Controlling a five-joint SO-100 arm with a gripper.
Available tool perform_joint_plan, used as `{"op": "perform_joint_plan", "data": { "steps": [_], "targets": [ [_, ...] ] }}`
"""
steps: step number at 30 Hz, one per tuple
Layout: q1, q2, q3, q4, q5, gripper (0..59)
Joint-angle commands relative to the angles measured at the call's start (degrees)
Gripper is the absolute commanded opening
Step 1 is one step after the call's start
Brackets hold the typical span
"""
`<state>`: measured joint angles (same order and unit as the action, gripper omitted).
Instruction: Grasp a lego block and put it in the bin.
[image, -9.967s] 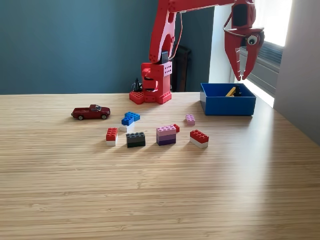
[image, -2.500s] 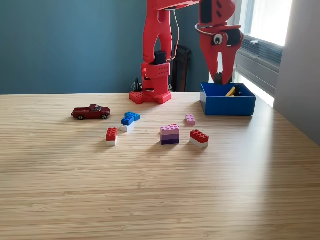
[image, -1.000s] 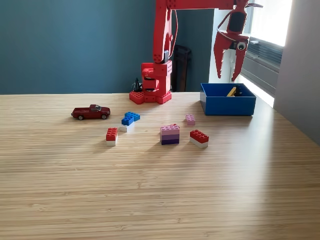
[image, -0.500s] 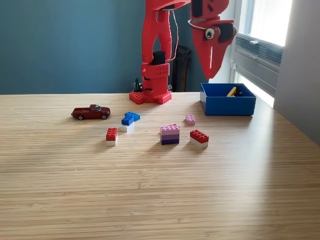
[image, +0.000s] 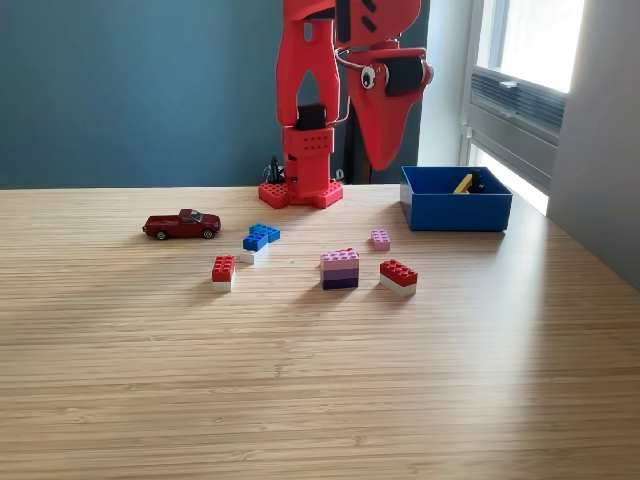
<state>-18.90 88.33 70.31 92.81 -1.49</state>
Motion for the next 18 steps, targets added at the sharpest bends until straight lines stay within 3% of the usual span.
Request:
{"op": "perform_joint_plan", "data": {
  "steps": [1,18],
  "targets": [
    [0.5,5.1,0.4,-1.6,-0.6,0.1],
    [4.6,5.1,3.4,-4.5,0.7,0.1]
  ]
}}
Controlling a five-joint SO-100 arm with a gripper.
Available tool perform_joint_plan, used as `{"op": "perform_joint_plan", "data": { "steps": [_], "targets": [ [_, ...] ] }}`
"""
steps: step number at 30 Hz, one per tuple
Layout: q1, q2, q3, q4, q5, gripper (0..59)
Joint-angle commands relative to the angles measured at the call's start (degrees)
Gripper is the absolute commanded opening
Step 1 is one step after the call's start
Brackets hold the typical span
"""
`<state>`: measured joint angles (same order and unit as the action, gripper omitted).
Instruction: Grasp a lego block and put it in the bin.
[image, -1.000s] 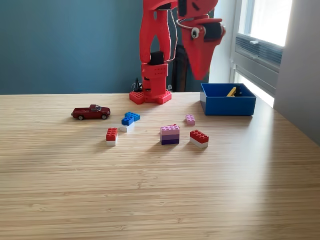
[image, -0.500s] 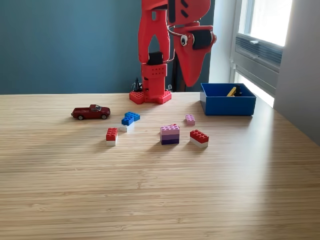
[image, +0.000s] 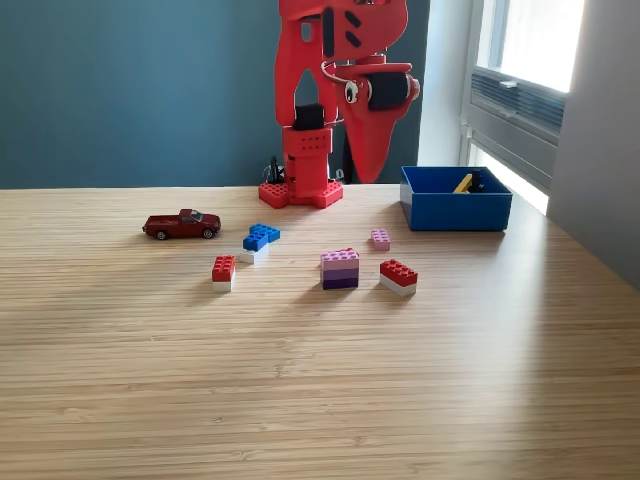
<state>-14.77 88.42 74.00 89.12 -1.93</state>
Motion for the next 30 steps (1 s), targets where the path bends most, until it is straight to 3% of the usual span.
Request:
{"op": "perform_joint_plan", "data": {
  "steps": [1,11,15,22,30],
  "targets": [
    [0.4,5.1,-0.1,-0.8,1.8,0.1],
    [1.2,5.5,2.7,-0.5,5.5,0.4],
    [2.6,5.2,2.8,-1.7,2.8,1.7],
    [6.0,5.1,11.6,-14.3,-2.6,21.3],
    [8.2,5.9,26.1,-26.2,-5.7,28.5]
  ]
}}
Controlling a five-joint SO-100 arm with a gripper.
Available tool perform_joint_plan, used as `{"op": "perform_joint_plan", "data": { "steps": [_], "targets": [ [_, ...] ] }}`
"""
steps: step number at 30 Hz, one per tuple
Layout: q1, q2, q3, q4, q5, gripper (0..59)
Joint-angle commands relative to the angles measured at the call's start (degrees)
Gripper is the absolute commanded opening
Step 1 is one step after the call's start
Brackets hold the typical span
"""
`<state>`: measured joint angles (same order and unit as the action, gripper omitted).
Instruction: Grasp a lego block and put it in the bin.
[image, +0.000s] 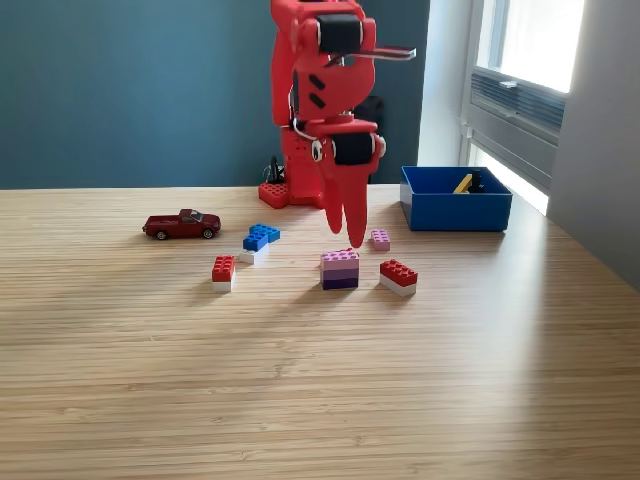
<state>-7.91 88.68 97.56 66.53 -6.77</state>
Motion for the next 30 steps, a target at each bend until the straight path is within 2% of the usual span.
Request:
{"op": "perform_joint_plan", "data": {
  "steps": [1,12,30],
  "targets": [
    [1.5,5.6,3.1,-3.7,-1.0,29.1],
    [3.3,5.4,4.4,-5.1,-2.2,29.0],
    [-0.4,4.6,4.6,-11.4,3.5,22.6]
  ]
}}
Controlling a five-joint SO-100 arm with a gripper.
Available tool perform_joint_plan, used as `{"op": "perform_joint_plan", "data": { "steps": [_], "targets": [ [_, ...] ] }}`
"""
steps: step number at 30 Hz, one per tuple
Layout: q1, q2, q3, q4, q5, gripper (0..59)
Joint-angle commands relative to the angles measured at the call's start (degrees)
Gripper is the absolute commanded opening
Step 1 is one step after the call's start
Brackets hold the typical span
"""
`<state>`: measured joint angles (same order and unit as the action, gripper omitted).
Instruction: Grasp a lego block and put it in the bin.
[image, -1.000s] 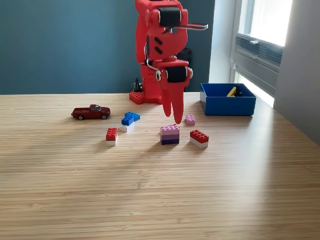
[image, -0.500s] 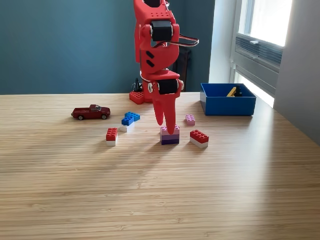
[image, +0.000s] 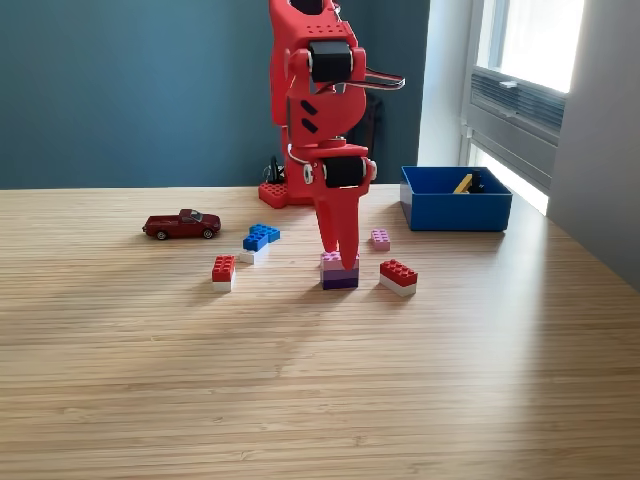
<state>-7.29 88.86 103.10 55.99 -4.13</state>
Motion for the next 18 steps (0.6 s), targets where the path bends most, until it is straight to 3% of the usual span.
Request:
{"op": "perform_joint_plan", "data": {
  "steps": [1,18],
  "targets": [
    [-1.1,4.4,-0.9,-1.0,1.1,22.4],
    [0.0,4.2,-0.6,0.5,2.7,21.1]
  ]
}}
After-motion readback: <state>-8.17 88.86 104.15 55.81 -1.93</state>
